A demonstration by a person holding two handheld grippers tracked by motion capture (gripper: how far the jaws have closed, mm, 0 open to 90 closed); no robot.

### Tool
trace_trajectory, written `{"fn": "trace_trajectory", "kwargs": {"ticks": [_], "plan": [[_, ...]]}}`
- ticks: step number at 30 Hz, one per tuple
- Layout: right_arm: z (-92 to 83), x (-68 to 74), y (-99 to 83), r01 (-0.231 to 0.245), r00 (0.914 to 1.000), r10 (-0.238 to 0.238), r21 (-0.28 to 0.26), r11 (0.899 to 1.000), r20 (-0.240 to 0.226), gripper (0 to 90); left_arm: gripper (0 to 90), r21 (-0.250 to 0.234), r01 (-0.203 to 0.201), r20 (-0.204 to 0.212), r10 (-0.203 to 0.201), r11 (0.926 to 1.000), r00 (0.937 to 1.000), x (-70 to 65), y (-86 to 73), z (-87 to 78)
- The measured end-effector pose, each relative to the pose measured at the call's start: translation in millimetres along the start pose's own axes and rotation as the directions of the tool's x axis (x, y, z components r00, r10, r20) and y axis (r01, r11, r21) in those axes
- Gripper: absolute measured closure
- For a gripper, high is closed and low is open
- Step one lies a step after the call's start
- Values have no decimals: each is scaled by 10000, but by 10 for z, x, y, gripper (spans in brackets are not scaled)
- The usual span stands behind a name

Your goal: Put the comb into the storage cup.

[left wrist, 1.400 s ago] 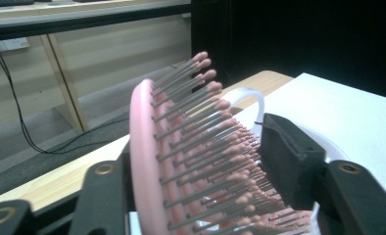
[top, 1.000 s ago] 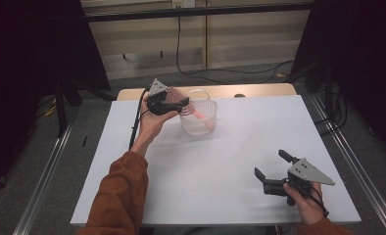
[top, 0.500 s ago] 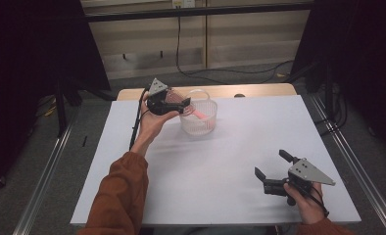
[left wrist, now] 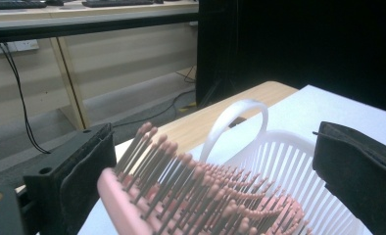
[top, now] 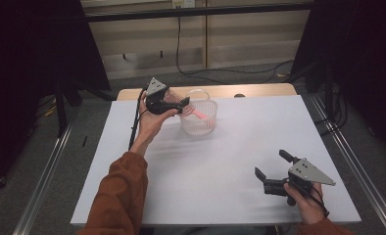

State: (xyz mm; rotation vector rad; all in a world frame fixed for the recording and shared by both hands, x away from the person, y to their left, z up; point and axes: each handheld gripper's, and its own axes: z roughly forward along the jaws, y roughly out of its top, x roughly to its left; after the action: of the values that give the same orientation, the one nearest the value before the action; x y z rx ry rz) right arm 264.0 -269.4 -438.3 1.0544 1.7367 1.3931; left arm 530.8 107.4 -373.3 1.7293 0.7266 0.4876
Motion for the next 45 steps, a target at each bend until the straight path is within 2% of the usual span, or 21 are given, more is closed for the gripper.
{"fn": "trace_trajectory", "kwargs": {"ticks": [5, 15, 18, 21, 22, 25, 26, 31, 34, 36, 41, 42, 44, 45], "plan": [[-2, 1, 0, -7, 10000, 7, -1, 10000, 6, 0, 28, -221, 50, 112, -47, 9997, 9999, -3, 26, -39], [-7, -2, 8, 3, 9999, -1, -165, 9999, 112, 0, 32, -591, -216, 221, 229, 9980, 9995, -54, 94, -107], [-6, -2, 5, -5, 9999, 7, -154, 9999, 125, 0, 31, -736, -413, 153, 426, 9964, 9990, -73, 126, -137], [-6, -9, 4, -11, 9999, 14, -178, 9998, 164, 0, 33, -759, -435, 253, 455, 9962, 9986, -67, 126, -148], [-6, -9, 4, -20, 9999, 23, -195, 9998, 167, 0, 38, -746, -302, 306, 326, 9968, 9990, -66, 120, -148], [-5, -9, 3, -12, 9999, 15, -202, 9998, 171, 0, 37, -794, -353, 251, 374, 9962, 9990, -55, 100, -158], [-4, -9, 3, -11, 9999, 15, -199, 9998, 172, 0, 38, -828, -236, 298, 261, 9963, 9992, -50, 93, -163], [-8, -15, -4, -15, 9998, 18, -163, 9999, 177, 0, 28, -926, -280, 209, 301, 9953, 9993, -67, 98, -224], [-5, -20, -6, -57, 9999, 60, -189, 9998, 153, 0, 28, -919, -527, 179, 546, 9944, 9983, -94, 102, -252], [4, -27, -9, -18, 9998, 21, -188, 9998, 174, 0, 28, -977, -545, 103, 558, 9937, 9984, -96, 100, -268], [17, -24, -3, -20, 9997, 23, -170, 9999, 227, 0, 23, -960, -474, 31, 479, 9942, 9988, -87, 83, -325], [17, -24, -3, -20, 9997, 23, -170, 9999, 227, 0, 23, -970, -339, 11, 341, 9947, 9994, -85, 79, -339], [15, -7, 3, 24, 9998, -20, -174, 9998, 210, 0, 23, -874, -787, -423, 752, 9931, 9963, -109, 78, -371], [15, -7, 3, 24, 9998, -20, -174, 9998, 210, 0, 23, -960, -548, -289, 523, 9939, 9982, -107, 75, -382]]}}
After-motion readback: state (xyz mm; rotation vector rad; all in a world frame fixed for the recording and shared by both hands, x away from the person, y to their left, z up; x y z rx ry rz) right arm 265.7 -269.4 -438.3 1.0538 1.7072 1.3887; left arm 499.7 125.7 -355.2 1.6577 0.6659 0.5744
